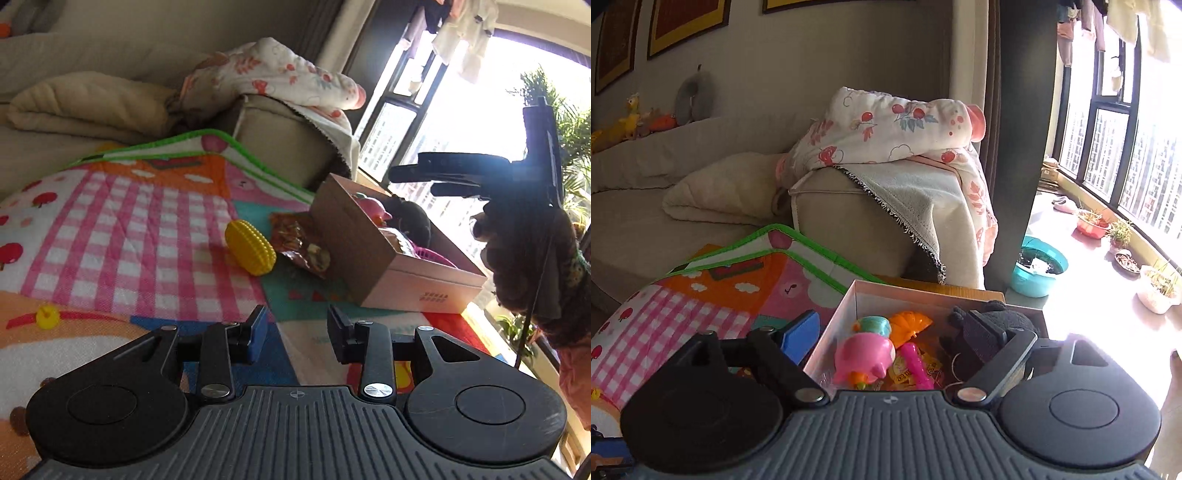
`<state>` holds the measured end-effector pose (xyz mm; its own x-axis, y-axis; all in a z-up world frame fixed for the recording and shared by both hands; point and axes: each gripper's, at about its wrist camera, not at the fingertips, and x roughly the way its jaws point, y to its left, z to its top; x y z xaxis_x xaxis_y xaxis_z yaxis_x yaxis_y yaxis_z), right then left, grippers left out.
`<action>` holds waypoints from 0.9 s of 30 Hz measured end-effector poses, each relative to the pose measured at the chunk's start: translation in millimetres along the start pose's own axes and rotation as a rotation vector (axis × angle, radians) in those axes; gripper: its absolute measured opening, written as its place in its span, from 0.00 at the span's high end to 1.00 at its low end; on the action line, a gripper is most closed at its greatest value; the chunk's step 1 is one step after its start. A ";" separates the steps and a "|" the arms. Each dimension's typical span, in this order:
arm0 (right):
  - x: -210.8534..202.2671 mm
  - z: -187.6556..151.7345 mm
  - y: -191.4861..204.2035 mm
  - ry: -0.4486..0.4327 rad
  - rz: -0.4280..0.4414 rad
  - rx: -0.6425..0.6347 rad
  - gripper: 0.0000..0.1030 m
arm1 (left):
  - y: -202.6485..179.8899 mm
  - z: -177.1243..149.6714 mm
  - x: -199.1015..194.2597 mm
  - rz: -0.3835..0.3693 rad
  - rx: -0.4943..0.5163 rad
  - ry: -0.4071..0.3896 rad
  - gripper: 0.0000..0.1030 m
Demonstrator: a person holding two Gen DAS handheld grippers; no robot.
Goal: Organize objects
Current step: 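Lower the pink pig toy into the pink box and open the right tool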
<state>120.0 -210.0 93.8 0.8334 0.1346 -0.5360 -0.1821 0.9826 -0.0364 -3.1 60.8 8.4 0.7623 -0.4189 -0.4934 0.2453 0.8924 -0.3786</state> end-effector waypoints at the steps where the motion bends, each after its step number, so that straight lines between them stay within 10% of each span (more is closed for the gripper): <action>1: -8.4 -9.6 -1.3 -0.003 0.002 0.002 0.16 | 2.6 -0.6 1.1 0.001 -0.007 0.002 0.62; 14: -68.4 -135.7 24.2 0.032 0.052 0.028 0.03 | -10.9 9.0 18.7 0.056 0.006 0.017 0.62; 21: -76.3 -139.6 26.3 -0.019 0.031 0.028 0.00 | -24.1 50.4 43.3 0.009 0.107 -0.029 0.62; 27: -82.2 -140.9 24.8 -0.057 0.024 0.044 0.00 | 4.6 87.9 103.1 0.020 -0.042 0.079 0.62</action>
<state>-26.5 -214.8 18.2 0.8578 0.1636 -0.4873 -0.1797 0.9836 0.0139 129.3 36.4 24.7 0.7168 -0.4140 -0.5610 0.2034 0.8938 -0.3998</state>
